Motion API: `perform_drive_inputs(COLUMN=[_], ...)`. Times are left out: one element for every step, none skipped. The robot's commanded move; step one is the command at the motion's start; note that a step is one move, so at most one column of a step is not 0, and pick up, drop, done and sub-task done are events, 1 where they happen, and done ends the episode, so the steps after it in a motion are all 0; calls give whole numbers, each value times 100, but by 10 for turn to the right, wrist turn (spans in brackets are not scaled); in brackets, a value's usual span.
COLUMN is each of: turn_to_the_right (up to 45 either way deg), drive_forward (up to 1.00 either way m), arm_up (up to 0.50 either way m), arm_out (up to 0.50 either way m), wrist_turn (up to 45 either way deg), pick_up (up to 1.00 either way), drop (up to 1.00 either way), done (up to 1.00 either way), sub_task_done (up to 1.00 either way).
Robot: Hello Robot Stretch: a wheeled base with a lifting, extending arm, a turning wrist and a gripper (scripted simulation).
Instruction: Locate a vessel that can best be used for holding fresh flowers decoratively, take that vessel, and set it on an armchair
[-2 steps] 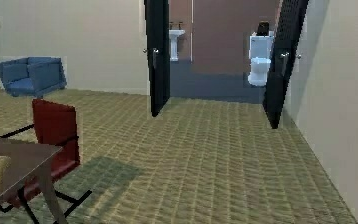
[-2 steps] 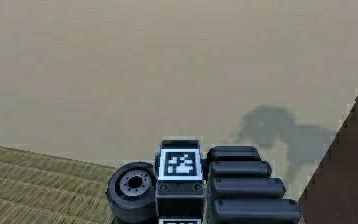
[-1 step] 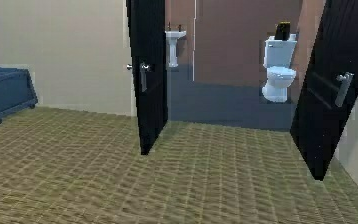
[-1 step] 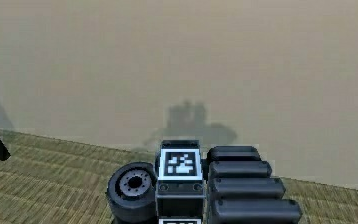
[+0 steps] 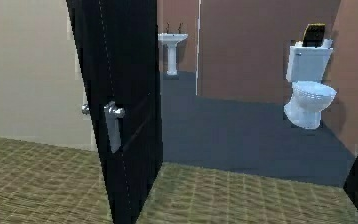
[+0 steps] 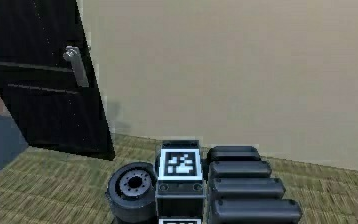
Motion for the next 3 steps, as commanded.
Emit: perform_drive_inputs(turn_to_the_right=[0,60,0], drive_forward=[100,0,90], arm_up=[0,0,0], arm_out=[0,0,0], wrist_turn=[0,0,0], pick_up=[0,0,0], drop=[0,0,0], done=[0,0,0], sub_task_done=[0,0,0])
